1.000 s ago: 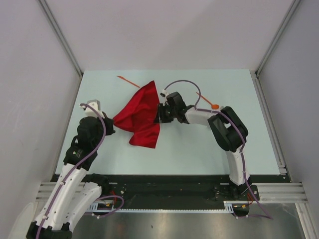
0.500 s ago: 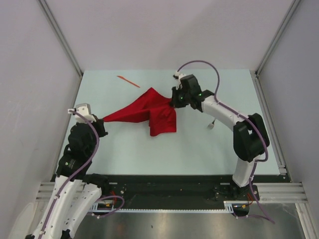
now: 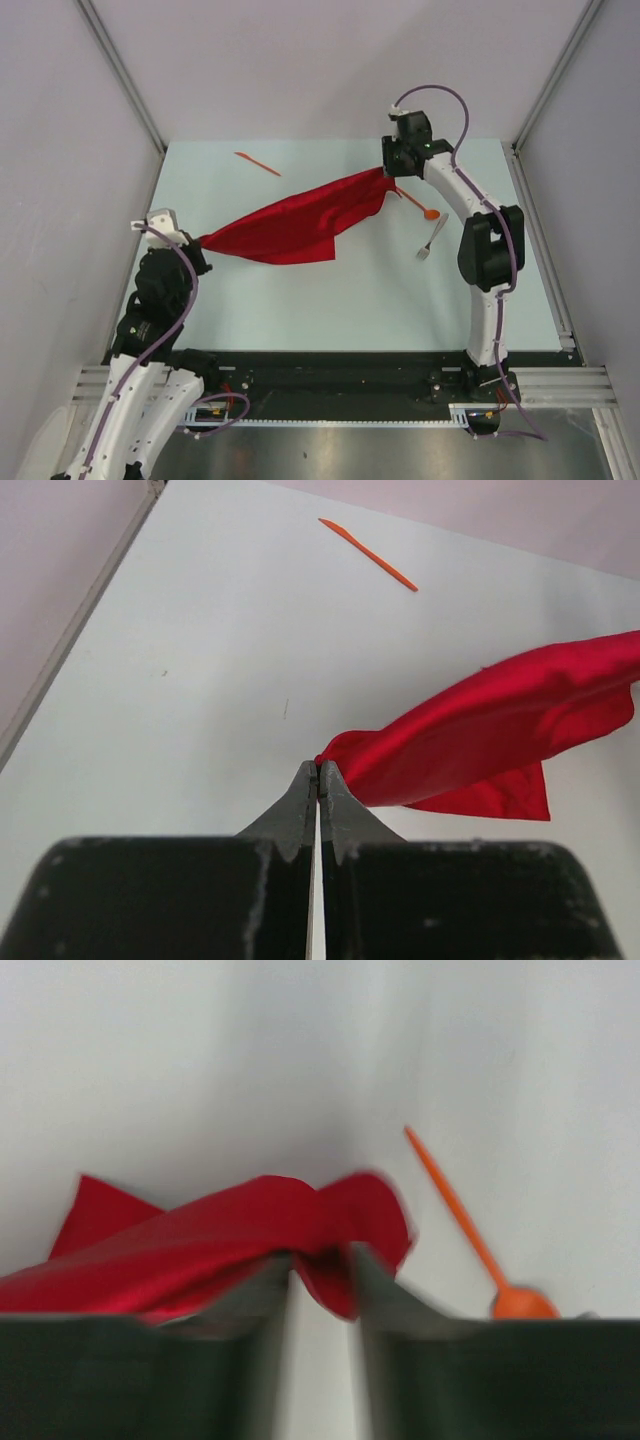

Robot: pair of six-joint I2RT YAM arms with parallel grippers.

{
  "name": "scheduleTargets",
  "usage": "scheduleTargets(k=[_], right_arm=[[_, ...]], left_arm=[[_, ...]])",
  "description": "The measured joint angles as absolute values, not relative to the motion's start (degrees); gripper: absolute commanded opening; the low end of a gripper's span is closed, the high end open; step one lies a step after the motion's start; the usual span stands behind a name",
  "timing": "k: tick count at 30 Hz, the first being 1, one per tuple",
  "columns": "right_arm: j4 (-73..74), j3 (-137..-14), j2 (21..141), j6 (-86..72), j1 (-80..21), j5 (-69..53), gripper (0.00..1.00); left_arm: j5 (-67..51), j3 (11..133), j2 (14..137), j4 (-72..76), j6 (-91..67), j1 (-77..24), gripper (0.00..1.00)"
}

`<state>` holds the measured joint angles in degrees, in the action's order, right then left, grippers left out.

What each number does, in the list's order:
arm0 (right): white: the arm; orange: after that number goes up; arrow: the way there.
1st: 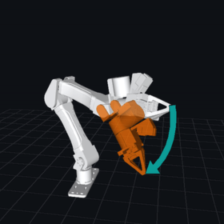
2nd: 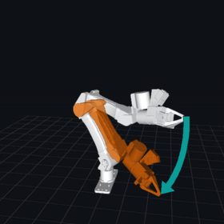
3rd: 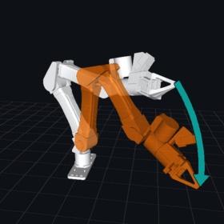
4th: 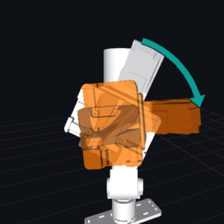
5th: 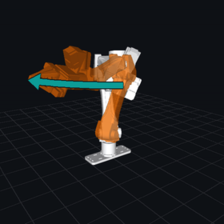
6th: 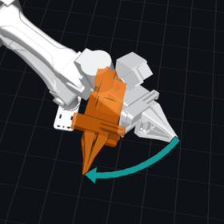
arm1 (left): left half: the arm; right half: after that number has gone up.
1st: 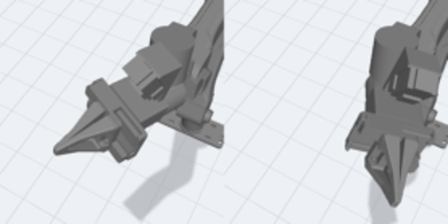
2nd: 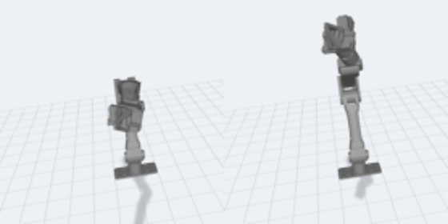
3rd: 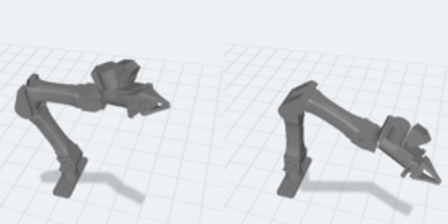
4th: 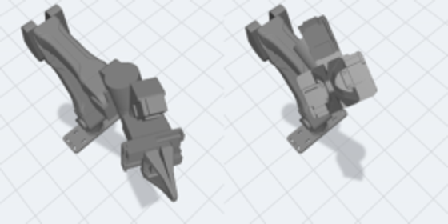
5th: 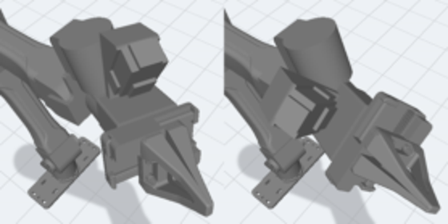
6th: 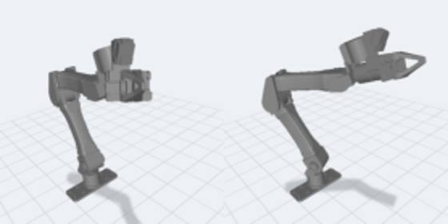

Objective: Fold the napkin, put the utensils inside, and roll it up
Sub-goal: Flatten the napkin out

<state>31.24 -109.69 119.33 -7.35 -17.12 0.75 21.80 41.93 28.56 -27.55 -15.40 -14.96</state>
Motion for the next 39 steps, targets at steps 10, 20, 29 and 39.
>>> scheduleTargets(k=[10, 20, 29, 39], right_arm=[[30.6, -90.7, 110.1, -8.6, -26.7, 2.9, 0.68], [28.4, -80.1, 108.3, -14.5, -40.3, 0.8, 0.56], [27.2, -80.2, 113.1, -16.3, -42.2, 0.6, 0.54], [25.3, -82.7, 116.9, -17.5, -42.3, -1.0, 0.52]], left_arm=[[18.7, 41.6, 32.9, -27.6, -15.4, -14.8, 0.00], [17.3, 41.6, 33.7, -27.5, -15.4, -14.5, 0.00], [17.2, 41.6, 33.7, -27.5, -15.4, -14.4, 0.00], [16.1, 41.6, 34.1, -27.5, -15.4, -14.1, 0.00]])
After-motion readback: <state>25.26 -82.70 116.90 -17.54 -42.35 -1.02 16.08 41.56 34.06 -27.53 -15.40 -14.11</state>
